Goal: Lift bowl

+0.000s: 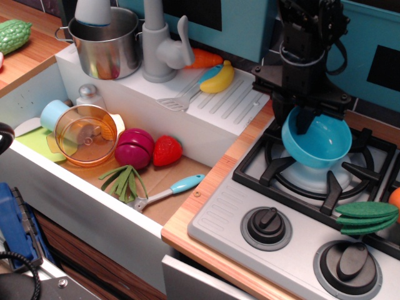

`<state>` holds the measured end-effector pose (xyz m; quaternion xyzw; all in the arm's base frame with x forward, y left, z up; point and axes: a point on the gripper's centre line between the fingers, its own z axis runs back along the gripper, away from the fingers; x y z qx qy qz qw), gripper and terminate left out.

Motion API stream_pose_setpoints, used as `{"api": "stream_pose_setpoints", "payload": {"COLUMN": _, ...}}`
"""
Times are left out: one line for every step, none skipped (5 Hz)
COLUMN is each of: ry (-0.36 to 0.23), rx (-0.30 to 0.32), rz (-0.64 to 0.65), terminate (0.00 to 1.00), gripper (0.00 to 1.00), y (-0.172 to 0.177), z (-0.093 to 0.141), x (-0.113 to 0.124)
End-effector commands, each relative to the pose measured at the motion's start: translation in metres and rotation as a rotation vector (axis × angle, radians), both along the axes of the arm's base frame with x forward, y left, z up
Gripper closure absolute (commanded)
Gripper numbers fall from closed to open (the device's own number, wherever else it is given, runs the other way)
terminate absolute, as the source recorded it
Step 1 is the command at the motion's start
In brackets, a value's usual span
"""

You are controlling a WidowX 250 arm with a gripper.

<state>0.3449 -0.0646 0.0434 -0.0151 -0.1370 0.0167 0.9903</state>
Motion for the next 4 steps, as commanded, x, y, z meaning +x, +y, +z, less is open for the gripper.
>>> {"api": "stream_pose_setpoints", "payload": {"ry": -0.026, "rx": 0.001, "rz": -0.019, "terminate": 0.00, "gripper": 1.00, "y": -0.001, "z": 0.044, "x": 0.001}}
{"api": "stream_pose_setpoints", "payload": {"ry": -0.016, "rx": 0.005, "rz": -0.024, "terminate": 0.00, "gripper": 1.00, "y": -0.009, "z": 0.077, "x": -0.002}}
{"api": "stream_pose_setpoints", "payload": {"ry": -0.024, "rx": -0.014, "rz": -0.017, "terminate": 0.00, "gripper": 1.00, "y": -0.025, "z": 0.099, "x": -0.003}}
{"api": "stream_pose_setpoints", "payload": {"ry": -0.040, "rx": -0.020, "rz": -0.009, "terminate": 1.00, "gripper": 1.00, "y": -0.034, "z": 0.107, "x": -0.017}}
